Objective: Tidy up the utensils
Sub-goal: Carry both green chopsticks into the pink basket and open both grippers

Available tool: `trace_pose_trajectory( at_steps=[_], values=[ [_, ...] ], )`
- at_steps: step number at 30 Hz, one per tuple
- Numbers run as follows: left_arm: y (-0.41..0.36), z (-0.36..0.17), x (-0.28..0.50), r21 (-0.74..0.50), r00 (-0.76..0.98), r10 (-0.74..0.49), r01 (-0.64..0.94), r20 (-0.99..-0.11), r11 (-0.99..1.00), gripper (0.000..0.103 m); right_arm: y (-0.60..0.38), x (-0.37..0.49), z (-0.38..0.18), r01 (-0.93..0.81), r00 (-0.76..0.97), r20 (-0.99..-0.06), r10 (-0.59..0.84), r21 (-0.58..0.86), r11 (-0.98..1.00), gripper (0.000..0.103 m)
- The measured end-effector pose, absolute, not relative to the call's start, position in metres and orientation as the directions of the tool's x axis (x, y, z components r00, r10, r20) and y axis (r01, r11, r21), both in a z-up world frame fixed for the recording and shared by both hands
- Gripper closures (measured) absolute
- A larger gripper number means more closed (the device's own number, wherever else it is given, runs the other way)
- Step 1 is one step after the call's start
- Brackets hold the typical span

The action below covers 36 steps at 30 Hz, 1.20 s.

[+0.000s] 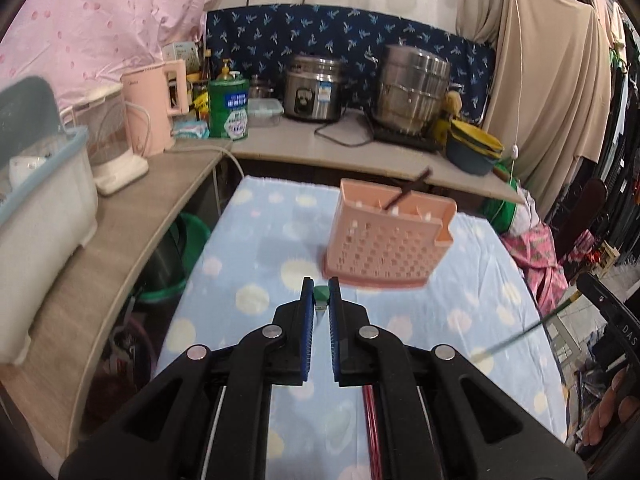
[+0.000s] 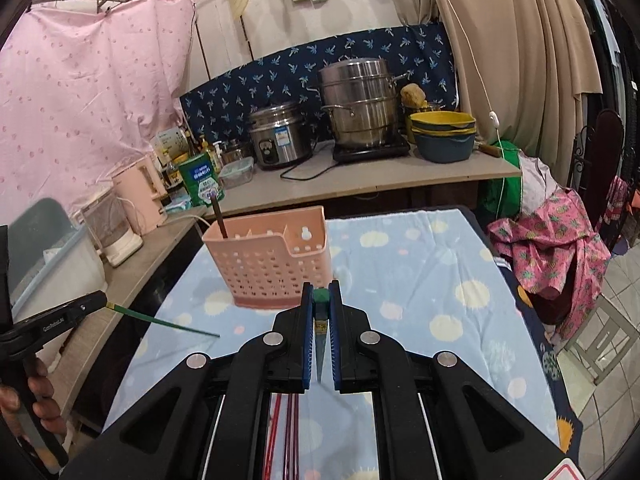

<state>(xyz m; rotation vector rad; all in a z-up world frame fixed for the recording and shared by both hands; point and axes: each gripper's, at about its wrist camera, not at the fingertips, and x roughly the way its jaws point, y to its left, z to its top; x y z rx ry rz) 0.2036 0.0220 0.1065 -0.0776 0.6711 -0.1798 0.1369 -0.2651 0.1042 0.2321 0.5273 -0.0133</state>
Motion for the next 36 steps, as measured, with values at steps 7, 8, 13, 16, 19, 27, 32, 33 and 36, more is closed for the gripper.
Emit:
trace_pose_trajectory(
  at_steps=[7,8,13,16,19,27,32,33,36],
  values=[
    [0.02,0.149,0.252,-0.163,0.813,-0.208,0.14,-0.545,0.977,0.096,-0.27,0.186,0.145,0.059,0.907,-0.417,0.053,0.252,0.966,0.096],
    [0.019,0.158,0.256,-0.163,0.823,-0.207,0.141,-0.529,0.977,0.096,-0.271,0.193,0.151,0.055,0.915,-0.4,0.056,0.26,0.964,0.096],
    [0.016,0.201,0.278,-0.172,0.871,-0.214,0.152,-0.442,0.973,0.096,-0.272,0.225,0.178,0.042,0.945,-0.323,0.054,0.282,0.959,0.096],
    [0.013,0.225,0.29,-0.173,0.9,-0.21,0.154,-0.382,0.973,0.096,-0.273,0.244,0.192,0.029,0.957,-0.282,0.061,0.304,0.952,0.096],
    [0.011,0.241,0.303,-0.186,0.916,-0.22,0.164,-0.336,0.969,0.096,-0.271,0.261,0.201,0.016,0.965,-0.252,0.069,0.32,0.947,0.096],
    [-0.006,0.235,0.338,-0.198,0.91,-0.246,0.188,-0.334,0.962,0.096,-0.265,0.298,0.194,-0.009,0.963,-0.249,0.105,0.359,0.933,0.096],
    [-0.016,0.209,0.35,-0.185,0.891,-0.247,0.189,-0.381,0.964,0.096,-0.265,0.307,0.192,-0.013,0.966,-0.234,0.111,0.384,0.923,0.096],
    [-0.017,0.204,0.352,-0.184,0.886,-0.246,0.187,-0.392,0.965,0.096,-0.266,0.307,0.195,-0.017,0.968,-0.222,0.113,0.391,0.92,0.096],
    [-0.016,0.195,0.356,-0.187,0.879,-0.246,0.184,-0.408,0.965,0.096,-0.266,0.308,0.209,-0.028,0.975,-0.195,0.111,0.385,0.923,0.096]
  ],
)
